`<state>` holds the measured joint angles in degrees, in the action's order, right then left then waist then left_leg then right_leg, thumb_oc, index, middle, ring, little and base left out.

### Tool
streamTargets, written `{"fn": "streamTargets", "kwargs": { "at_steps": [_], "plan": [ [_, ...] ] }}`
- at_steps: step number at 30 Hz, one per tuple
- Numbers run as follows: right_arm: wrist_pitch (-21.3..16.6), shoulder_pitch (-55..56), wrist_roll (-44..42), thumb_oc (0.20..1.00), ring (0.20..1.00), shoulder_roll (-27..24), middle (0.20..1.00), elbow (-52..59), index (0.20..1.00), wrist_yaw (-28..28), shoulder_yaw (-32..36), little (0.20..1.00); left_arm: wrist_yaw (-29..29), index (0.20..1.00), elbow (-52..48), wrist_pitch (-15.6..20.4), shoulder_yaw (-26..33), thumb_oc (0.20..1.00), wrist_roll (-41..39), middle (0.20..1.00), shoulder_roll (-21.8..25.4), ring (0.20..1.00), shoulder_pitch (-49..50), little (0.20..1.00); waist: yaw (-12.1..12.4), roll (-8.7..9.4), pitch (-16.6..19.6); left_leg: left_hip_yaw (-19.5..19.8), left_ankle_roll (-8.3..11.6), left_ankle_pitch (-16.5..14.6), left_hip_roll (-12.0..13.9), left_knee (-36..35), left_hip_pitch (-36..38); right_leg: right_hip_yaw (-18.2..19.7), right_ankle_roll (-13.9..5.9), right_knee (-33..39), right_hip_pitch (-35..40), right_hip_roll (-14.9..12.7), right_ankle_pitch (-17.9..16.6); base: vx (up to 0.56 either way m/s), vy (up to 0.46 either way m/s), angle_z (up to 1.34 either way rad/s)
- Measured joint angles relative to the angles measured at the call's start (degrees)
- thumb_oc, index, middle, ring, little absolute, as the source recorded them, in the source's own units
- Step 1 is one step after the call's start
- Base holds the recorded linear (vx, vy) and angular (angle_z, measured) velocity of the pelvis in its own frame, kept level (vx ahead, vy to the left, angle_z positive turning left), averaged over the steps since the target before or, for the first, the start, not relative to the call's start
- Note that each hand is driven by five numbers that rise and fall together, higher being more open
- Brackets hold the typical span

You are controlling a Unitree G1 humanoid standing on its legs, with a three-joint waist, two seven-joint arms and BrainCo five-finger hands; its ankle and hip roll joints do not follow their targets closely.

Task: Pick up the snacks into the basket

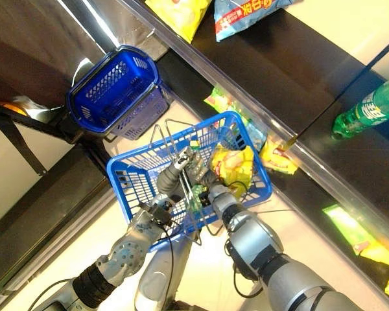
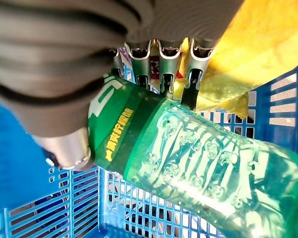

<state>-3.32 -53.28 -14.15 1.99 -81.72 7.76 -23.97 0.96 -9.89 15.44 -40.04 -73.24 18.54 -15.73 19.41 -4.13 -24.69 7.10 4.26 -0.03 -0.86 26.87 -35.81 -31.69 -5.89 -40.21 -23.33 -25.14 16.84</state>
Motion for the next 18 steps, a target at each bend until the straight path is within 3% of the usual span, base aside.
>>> {"fn": "streamTargets", "kwargs": {
  "at_steps": [18],
  "plan": [
    [-0.13, -1.72, 0.02, 1.000, 1.000, -0.25, 1.000, -0.82, 1.000, 3.07, 1.11, 1.000, 1.35, 0.200, 0.04, 0.28, -1.11, 0.200, -0.11, 0.200, 0.49, 0.200, -0.94, 0.200, -1.31, 0.00, 0.00, -0.52, -0.10, 0.06, 0.32, 0.57, -0.92, 0.11, 0.04, -0.35, -0.93, 0.03, 0.00, 0.00, 0.000, 0.00]
  ]
}}
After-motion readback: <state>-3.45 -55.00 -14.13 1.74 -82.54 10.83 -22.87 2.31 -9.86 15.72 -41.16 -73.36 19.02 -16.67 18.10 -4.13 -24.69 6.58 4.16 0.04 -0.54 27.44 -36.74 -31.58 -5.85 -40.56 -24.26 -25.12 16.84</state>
